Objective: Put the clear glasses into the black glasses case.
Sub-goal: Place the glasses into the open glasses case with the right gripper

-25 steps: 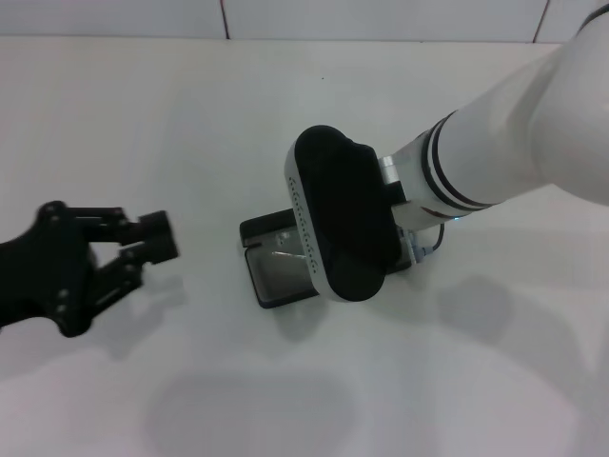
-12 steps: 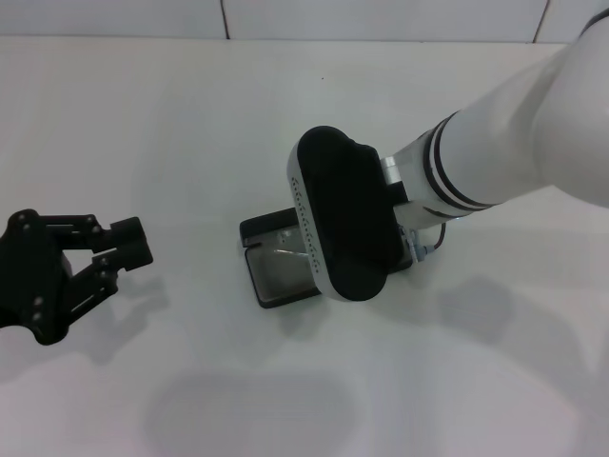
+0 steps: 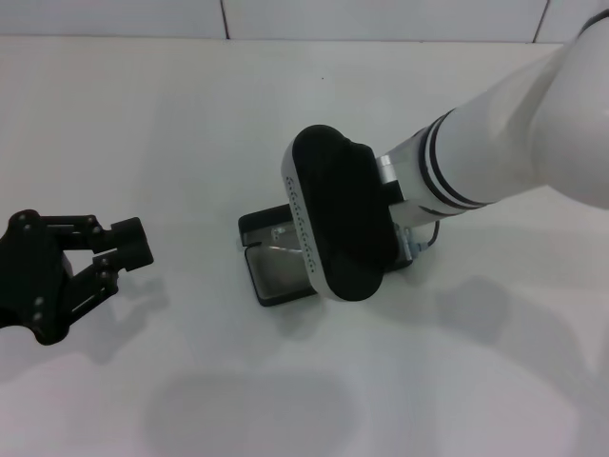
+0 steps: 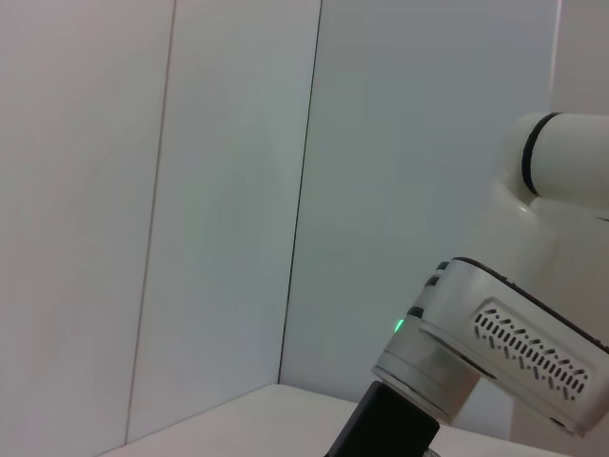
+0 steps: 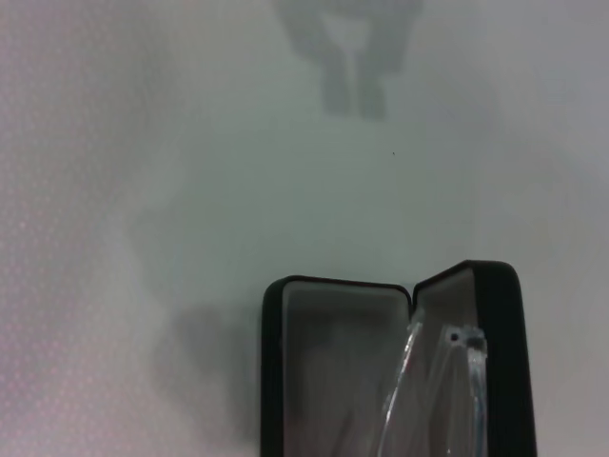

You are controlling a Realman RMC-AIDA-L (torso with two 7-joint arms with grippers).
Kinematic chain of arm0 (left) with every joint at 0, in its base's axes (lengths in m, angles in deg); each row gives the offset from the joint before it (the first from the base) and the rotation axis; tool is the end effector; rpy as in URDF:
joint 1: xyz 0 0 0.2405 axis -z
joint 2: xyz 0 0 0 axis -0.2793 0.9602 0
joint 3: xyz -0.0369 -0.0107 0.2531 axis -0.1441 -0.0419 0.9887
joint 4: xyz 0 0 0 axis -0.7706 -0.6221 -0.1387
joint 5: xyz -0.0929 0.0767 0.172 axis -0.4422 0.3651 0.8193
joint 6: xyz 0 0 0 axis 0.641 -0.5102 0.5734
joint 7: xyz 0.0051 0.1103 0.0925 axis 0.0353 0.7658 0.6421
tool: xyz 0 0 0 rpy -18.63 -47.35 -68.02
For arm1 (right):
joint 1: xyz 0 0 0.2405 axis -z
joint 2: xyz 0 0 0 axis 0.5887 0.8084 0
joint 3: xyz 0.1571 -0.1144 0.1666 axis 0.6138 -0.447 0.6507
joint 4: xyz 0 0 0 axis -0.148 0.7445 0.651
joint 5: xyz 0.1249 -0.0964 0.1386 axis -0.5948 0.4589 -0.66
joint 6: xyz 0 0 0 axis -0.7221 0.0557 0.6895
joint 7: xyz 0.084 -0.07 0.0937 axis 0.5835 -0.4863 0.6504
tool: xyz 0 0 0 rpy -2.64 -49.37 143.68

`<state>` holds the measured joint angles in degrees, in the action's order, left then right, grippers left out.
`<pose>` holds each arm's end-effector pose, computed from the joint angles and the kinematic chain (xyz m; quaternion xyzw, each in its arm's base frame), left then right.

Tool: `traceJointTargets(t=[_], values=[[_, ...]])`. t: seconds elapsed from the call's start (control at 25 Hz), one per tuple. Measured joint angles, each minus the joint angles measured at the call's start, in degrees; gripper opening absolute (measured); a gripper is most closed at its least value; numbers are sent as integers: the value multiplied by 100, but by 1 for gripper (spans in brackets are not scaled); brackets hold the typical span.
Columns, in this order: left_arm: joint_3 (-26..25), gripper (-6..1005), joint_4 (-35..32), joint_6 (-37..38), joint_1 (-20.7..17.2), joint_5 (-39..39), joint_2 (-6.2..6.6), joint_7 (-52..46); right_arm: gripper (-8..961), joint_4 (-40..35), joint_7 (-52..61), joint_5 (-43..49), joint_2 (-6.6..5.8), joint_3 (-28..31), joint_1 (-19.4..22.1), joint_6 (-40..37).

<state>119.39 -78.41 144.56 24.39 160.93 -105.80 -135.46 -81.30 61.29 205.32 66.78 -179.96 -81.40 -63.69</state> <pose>-0.2886 0.2315 0.0659 -0.9064 -0.1257 -0.3726 0.1542 0.0670 0.3314 -0.1022 -0.9257 -0.2576 -0.2277 0.1579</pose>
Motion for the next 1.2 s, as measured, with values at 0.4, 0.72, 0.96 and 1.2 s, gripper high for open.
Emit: traceJointTargets(t=[0.4,0.72,0.96,1.2], values=[[0,171,33,-18,-14,2,-8,-1,89,-19,-8,131,0,-98,-8,-38],[0,171,35,-29,-25,1,-9,-1,125,-81,-8,141,0,-116,20,-35],[-64,170,36,-32,-50,1,-12,11,126,-356,-106,94,0,-115,200,-39],[-397,170,44,-1,-72,-21,-81,22,126,-834,-224,78,0,-50,549,-95]])
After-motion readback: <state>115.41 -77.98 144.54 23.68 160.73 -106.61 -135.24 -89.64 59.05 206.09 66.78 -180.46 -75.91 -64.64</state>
